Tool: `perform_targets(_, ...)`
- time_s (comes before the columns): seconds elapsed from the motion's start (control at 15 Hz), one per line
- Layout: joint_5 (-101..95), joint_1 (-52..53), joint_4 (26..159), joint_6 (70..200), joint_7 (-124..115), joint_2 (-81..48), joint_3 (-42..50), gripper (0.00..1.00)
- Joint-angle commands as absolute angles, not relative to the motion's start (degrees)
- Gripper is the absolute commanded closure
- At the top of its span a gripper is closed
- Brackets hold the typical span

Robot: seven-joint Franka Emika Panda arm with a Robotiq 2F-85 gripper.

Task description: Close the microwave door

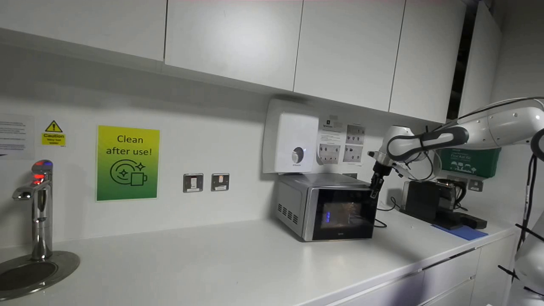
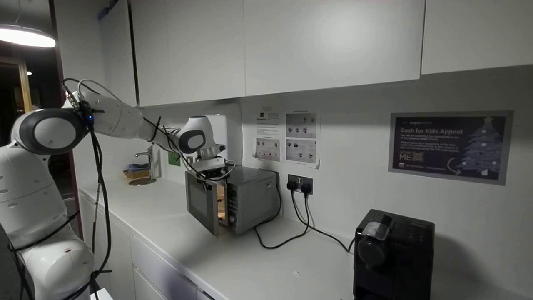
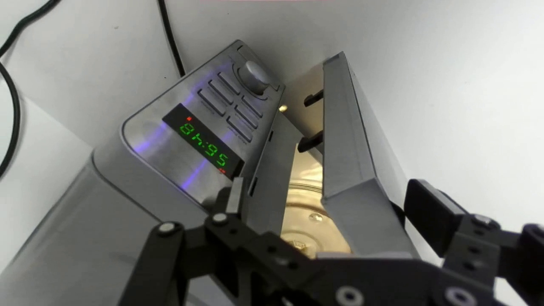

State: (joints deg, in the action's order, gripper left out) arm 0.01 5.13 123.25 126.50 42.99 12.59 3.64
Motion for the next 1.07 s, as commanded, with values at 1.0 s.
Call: perform_targets(1.0, -12.4, 3.8, 121.2, 126.2, 16.9, 12.5, -0.5, 0.00)
